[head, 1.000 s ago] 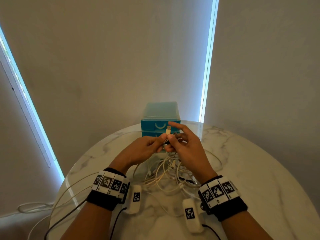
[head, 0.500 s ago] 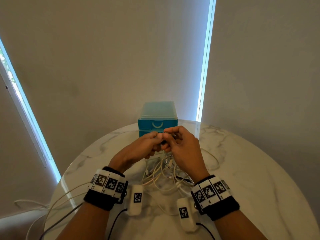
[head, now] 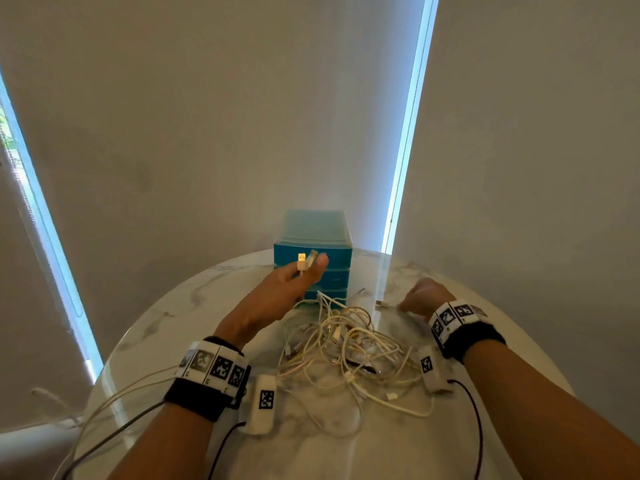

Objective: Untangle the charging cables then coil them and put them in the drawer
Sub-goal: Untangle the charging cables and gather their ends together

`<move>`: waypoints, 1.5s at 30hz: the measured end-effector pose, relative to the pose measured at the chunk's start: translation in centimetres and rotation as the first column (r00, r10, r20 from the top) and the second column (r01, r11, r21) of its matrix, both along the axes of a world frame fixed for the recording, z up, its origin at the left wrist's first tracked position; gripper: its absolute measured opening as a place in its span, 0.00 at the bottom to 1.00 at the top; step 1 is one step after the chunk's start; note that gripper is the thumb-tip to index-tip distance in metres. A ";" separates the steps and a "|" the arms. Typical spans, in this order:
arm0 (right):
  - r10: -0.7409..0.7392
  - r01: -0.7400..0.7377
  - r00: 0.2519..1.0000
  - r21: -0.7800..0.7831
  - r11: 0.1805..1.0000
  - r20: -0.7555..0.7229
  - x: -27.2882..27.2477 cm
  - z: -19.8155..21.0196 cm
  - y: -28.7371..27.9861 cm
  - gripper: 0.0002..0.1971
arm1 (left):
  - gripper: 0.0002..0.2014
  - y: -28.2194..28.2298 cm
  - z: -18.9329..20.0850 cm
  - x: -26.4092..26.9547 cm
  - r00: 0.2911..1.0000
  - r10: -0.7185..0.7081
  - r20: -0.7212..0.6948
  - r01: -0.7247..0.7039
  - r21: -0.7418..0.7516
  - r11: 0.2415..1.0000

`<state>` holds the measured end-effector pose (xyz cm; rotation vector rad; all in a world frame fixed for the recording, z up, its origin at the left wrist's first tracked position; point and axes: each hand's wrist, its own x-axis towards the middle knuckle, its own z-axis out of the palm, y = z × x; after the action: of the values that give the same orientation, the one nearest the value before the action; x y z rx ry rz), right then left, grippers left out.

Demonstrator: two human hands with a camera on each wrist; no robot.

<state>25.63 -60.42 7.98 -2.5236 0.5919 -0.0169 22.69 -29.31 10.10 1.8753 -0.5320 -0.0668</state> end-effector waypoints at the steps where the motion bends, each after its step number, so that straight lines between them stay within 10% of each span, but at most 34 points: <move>1: -0.004 0.001 0.998 -0.063 0.998 -0.056 -0.1 -0.4 0.2 0.18 | 0.18 0.2 0.0 0.0 0.997 -0.077 -0.012 0.078 0.072 0.994; 5: -0.006 -0.012 0.994 -0.161 0.987 -0.111 0.2 -0.7 0.6 0.15 | 0.18 1.8 -0.6 0.5 0.942 -0.317 -0.114 0.335 0.396 0.855; 10: -0.008 -0.015 0.936 0.063 0.998 0.353 1.6 2.5 -0.8 0.11 | 0.19 2.8 -1.9 2.1 0.977 -0.214 -0.008 0.193 0.469 0.862; 13: -0.475 -0.291 0.658 0.780 0.555 0.584 0.6 7.6 -0.3 0.10 | 0.16 2.1 -2.5 2.3 0.988 -0.151 0.026 0.119 0.492 0.862; 15: -0.691 -0.471 0.520 0.844 0.258 0.502 -1.0 11.1 -0.8 0.08 | 0.13 1.4 -2.7 2.2 0.991 -0.114 0.068 0.071 0.457 0.887; 19: -0.679 -0.739 0.434 0.665 0.107 0.592 -3.9 16.4 0.8 0.03 | 0.09 0.1 -2.4 1.6 0.986 -0.074 0.147 0.019 0.350 0.936; 27: -0.160 -0.578 0.659 0.630 0.519 0.735 -6.0 8.1 7.9 0.06 | 0.30 0.9 -2.4 2.1 0.974 0.176 0.146 -0.188 0.078 0.979; 31: -0.081 -0.478 0.816 0.748 0.460 0.572 -6.2 1.5 11.4 0.14 | 0.17 0.8 -1.0 1.4 0.981 0.187 -0.054 -0.193 -0.181 0.964; 36: 0.004 -0.524 0.800 0.696 0.490 0.600 -6.7 -1.0 14.4 0.10 | 0.10 0.7 -0.9 1.7 0.932 -0.053 -0.359 -0.133 -0.476 0.869; 45: 0.061 -0.579 0.751 0.612 0.538 0.658 -7.2 -2.1 15.0 0.07 | 0.21 -0.2 -0.7 0.8 0.973 -0.033 -0.230 -0.056 -0.372 0.927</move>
<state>18.44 -45.41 5.90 -1.5480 -0.1721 -0.2945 23.52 -29.47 9.37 1.4696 -0.3420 -0.1635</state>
